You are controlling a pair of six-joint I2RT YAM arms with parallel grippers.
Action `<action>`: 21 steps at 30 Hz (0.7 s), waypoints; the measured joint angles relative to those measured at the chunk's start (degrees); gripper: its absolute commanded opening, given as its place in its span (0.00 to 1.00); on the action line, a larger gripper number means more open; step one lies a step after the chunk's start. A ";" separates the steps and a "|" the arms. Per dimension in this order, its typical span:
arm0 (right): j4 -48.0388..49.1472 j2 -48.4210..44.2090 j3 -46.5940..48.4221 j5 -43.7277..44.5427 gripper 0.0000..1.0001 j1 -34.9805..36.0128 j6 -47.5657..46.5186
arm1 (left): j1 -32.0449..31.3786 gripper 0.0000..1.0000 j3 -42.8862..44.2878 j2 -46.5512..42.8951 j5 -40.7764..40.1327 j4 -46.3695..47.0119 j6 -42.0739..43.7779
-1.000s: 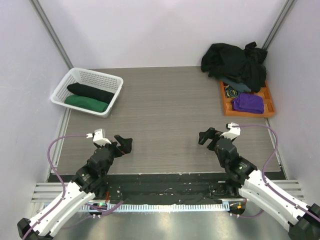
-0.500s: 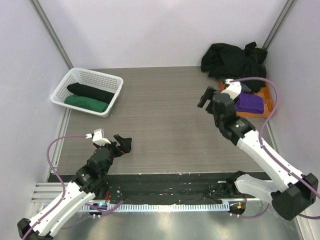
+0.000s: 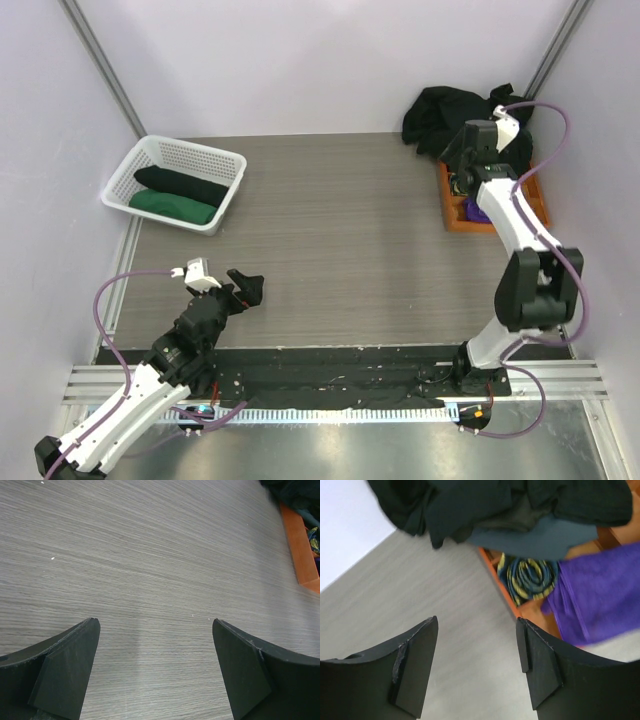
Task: Roll the t-shirts
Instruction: Pick up the T-shirt at the corner of the board.
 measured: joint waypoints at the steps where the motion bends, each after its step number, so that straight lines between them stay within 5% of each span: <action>1: 0.66 2.86 1.79 -0.44 0.71 -0.72 0.55 | 0.00 1.00 0.00 -0.02 -0.02 -0.04 -0.09; 16: 4.83 33.57 30.97 0.42 0.78 -7.41 2.21 | 0.00 1.00 0.00 -0.13 -0.02 -0.26 -0.28; 20: 6.05 39.52 37.75 0.70 0.18 -8.09 1.46 | 0.00 1.00 0.00 -0.13 -0.02 -0.24 -0.28; 21: 6.12 40.87 39.30 0.68 0.13 -8.17 0.96 | 0.00 1.00 0.00 -0.13 -0.02 -0.24 -0.26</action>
